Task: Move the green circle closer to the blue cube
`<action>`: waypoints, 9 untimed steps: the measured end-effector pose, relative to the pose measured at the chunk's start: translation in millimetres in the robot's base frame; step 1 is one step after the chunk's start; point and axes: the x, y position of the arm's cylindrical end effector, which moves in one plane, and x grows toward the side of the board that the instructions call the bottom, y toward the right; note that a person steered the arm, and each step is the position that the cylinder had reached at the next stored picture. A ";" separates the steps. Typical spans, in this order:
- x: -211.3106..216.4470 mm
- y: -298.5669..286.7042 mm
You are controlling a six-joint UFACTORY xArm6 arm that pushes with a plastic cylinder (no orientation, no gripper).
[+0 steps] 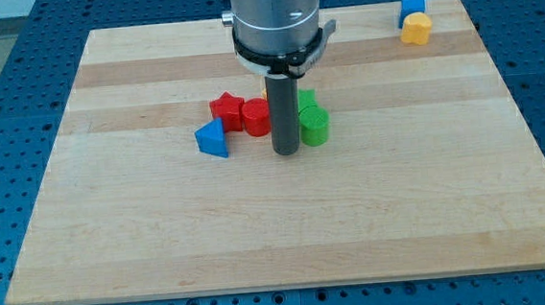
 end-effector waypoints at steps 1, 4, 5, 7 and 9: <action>-0.1 18.4; -29.2 98.9; -53.6 107.8; -50.4 52.0; -68.1 15.3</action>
